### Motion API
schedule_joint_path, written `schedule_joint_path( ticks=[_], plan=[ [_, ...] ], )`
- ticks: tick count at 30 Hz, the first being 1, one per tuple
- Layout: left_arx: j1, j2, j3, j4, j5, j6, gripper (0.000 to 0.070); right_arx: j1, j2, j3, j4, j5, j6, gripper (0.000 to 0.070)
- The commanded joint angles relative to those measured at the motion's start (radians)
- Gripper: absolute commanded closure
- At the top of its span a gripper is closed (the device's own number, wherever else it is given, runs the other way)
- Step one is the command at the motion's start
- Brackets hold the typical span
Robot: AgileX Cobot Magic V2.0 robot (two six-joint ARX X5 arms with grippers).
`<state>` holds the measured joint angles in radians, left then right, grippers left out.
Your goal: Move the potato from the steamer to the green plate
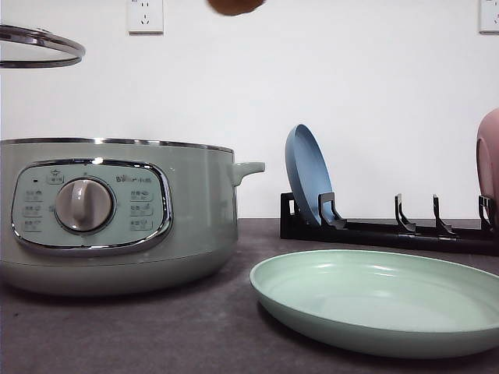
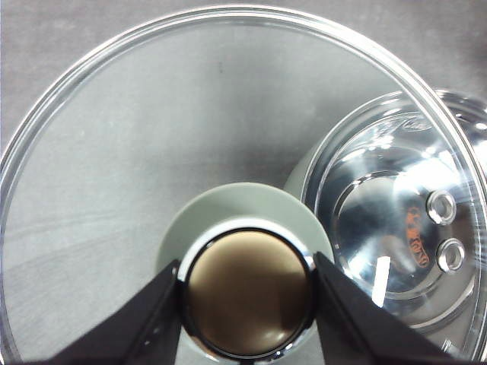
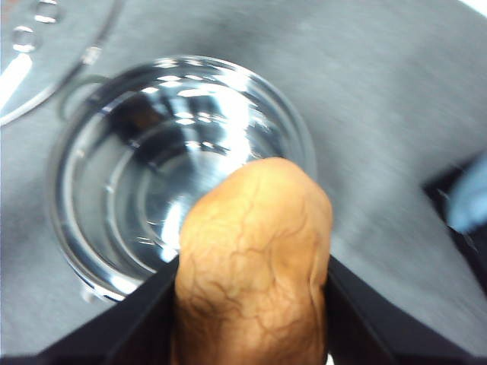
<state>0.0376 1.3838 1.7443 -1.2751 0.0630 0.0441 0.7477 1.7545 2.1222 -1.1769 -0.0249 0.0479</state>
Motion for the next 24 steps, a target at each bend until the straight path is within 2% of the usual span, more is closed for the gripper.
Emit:
schedule_joint_path(
  ticks=[1,5,10,17,24],
  plan=[
    [-0.007,-0.004,0.030,0.039,0.013,0.015,0.0699,-0.002,-0.023,-0.021,0.001,0.000,-0.015,0.0517],
    [-0.022,-0.004,0.030,0.041,0.017,0.015,0.0699,-0.031,-0.133,-0.179,0.049,0.000,-0.014,0.0517],
    [-0.043,-0.004,0.030,0.041,0.017,0.015,0.0699,-0.066,-0.308,-0.464,0.182,-0.001,-0.001,0.0517],
    [-0.073,-0.004,0.030,0.041,0.046,0.015,0.0699,-0.089,-0.525,-0.829,0.362,-0.001,0.101,0.0517],
    [-0.101,-0.004,0.030,0.042,0.054,0.015,0.0699,-0.089,-0.625,-1.099,0.504,-0.001,0.210,0.0516]
  ],
)
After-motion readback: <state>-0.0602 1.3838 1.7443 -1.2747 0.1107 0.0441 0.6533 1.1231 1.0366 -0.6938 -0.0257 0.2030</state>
